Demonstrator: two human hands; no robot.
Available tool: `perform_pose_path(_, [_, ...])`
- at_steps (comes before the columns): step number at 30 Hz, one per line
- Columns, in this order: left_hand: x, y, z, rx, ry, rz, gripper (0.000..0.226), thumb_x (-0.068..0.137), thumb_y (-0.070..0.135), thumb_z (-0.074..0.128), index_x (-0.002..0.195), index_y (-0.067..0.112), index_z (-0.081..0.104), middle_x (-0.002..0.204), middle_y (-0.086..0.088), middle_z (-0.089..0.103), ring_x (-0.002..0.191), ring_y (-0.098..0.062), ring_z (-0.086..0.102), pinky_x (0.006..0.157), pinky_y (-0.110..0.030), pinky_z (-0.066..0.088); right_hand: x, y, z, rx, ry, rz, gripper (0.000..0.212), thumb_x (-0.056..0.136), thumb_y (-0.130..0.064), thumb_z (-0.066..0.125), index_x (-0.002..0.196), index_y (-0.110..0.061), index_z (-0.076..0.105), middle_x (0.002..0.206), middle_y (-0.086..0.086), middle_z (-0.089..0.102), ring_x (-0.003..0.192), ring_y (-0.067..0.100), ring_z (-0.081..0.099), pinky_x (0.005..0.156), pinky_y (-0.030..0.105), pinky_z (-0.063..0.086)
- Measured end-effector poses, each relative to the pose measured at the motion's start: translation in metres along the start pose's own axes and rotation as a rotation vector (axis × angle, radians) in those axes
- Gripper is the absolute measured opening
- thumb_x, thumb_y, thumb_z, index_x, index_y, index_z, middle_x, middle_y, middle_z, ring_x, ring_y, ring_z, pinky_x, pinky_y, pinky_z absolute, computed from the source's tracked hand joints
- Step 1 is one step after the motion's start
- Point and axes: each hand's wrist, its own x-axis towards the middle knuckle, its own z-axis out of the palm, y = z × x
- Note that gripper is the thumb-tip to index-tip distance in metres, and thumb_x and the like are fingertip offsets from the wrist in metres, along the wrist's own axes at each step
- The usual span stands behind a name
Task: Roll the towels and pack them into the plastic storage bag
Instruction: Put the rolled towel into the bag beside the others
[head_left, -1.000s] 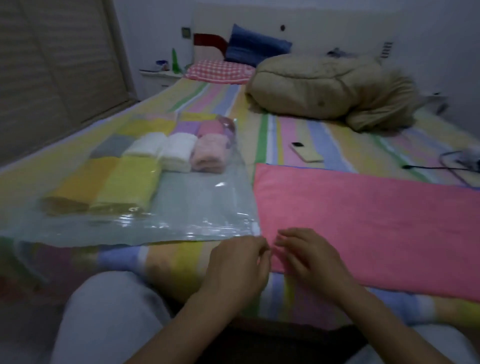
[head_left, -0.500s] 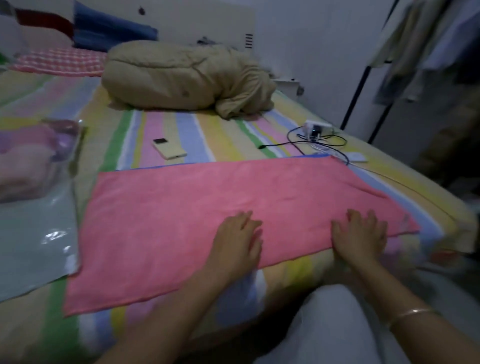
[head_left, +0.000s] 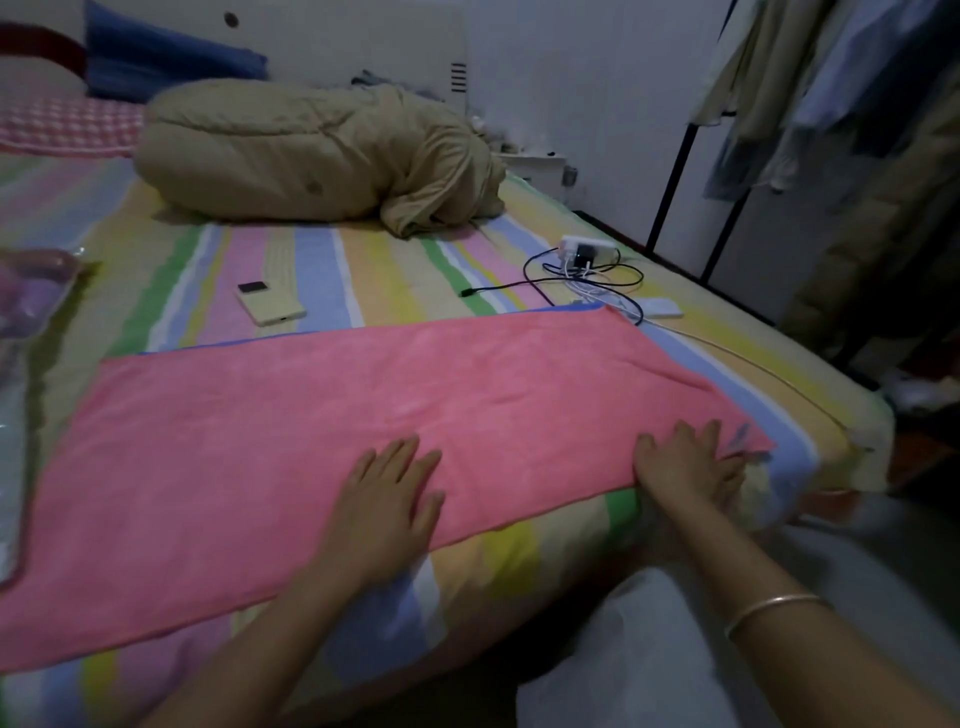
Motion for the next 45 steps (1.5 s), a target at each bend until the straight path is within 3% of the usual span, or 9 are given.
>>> perform_pose_path(7, [-0.003, 0.001, -0.001, -0.033, 0.016, -0.004, 0.06, 0.088, 0.053, 0.03, 0.133, 0.024, 0.057, 0.143, -0.005, 0.049, 0.132, -0.022, 0.046, 0.112, -0.043, 0.028, -0.012, -0.002, -0.014, -0.052, 0.187, -0.204, 0.071, 0.089, -0.034, 0.048, 0.142, 0.01, 0.03, 0.15, 0.024, 0.03, 0.138, 0.038, 0.026, 0.117, 0.046, 0.018])
perform_pose_path(10, [-0.004, 0.0, -0.006, -0.252, 0.081, -0.05, 0.052, 0.084, 0.051, 0.041, 0.123, 0.024, 0.063, 0.136, -0.001, 0.057, 0.125, -0.017, 0.052, 0.109, -0.036, 0.035, -0.034, -0.028, -0.019, -0.029, 0.269, -0.54, 0.06, 0.087, -0.022, 0.052, 0.137, 0.009, 0.04, 0.141, 0.024, 0.044, 0.126, 0.037, 0.043, 0.109, 0.044, 0.035])
perform_pose_path(13, [-0.001, 0.003, -0.03, -0.798, 0.191, -0.284, 0.018, 0.092, 0.02, 0.056, 0.107, 0.023, 0.066, 0.113, 0.0, 0.068, 0.097, 0.001, 0.065, 0.085, -0.016, 0.049, -0.072, -0.067, -0.013, 0.008, 0.309, -1.028, 0.053, 0.08, -0.018, 0.052, 0.125, 0.008, 0.056, 0.132, 0.023, 0.056, 0.121, 0.036, 0.054, 0.107, 0.042, 0.037])
perform_pose_path(18, [0.0, -0.025, -0.055, -1.114, 0.432, -0.687, 0.028, 0.096, -0.002, 0.044, 0.094, 0.019, 0.062, 0.086, -0.01, 0.064, 0.068, -0.021, 0.06, 0.063, -0.033, 0.054, -0.137, -0.103, 0.001, 0.155, 0.039, -1.546, 0.032, 0.071, -0.021, 0.05, 0.091, -0.02, 0.075, 0.102, -0.001, 0.073, 0.12, 0.03, 0.056, 0.112, 0.051, 0.031])
perform_pose_path(24, [-0.003, -0.058, -0.06, -0.936, 0.406, -0.853, 0.005, 0.091, 0.014, 0.057, 0.092, 0.015, 0.062, 0.081, -0.007, 0.066, 0.063, -0.022, 0.061, 0.062, -0.038, 0.055, -0.138, -0.124, -0.011, 0.659, -0.192, -1.165, 0.028, 0.073, -0.021, 0.045, 0.068, -0.023, 0.072, 0.076, -0.008, 0.072, 0.079, 0.014, 0.065, 0.1, 0.032, 0.044])
perform_pose_path(28, [0.011, -0.058, -0.065, -0.644, 0.179, -0.823, 0.034, 0.081, 0.051, 0.063, 0.08, 0.016, 0.061, 0.074, -0.004, 0.071, 0.069, -0.026, 0.068, 0.073, -0.044, 0.056, -0.103, -0.157, -0.003, 0.41, -0.206, -1.04, 0.029, 0.084, -0.01, 0.053, 0.104, -0.026, 0.066, 0.112, -0.007, 0.063, 0.107, 0.014, 0.054, 0.089, 0.034, 0.045])
perform_pose_path(35, [0.06, -0.066, -0.069, -0.523, -0.285, -0.783, 0.056, 0.078, 0.06, 0.066, 0.053, 0.01, 0.06, 0.053, -0.01, 0.061, 0.046, -0.025, 0.058, 0.055, -0.028, 0.051, -0.028, -0.262, 0.044, 0.132, -0.211, -1.067, 0.037, 0.092, -0.018, 0.053, 0.129, -0.022, 0.051, 0.134, 0.003, 0.05, 0.122, 0.023, 0.047, 0.098, 0.037, 0.041])
perform_pose_path(39, [0.077, -0.07, -0.057, -0.401, -0.294, -0.784, 0.06, 0.076, 0.064, 0.062, 0.052, 0.011, 0.049, 0.05, -0.007, 0.053, 0.056, -0.028, 0.058, 0.064, -0.036, 0.053, 0.014, -0.323, 0.073, 0.028, -0.192, -1.056, 0.039, 0.094, -0.019, 0.048, 0.132, -0.019, 0.048, 0.131, 0.01, 0.05, 0.117, 0.029, 0.048, 0.095, 0.038, 0.043])
perform_pose_path(45, [0.095, -0.049, -0.042, -0.045, -0.155, -0.658, 0.042, 0.089, 0.057, 0.045, 0.085, 0.016, 0.056, 0.102, -0.007, 0.064, 0.1, -0.031, 0.059, 0.079, -0.035, 0.046, 0.05, -0.357, 0.108, -0.2, -0.228, -1.01, 0.041, 0.093, -0.019, 0.049, 0.133, -0.012, 0.047, 0.13, 0.014, 0.049, 0.118, 0.032, 0.047, 0.096, 0.04, 0.042])
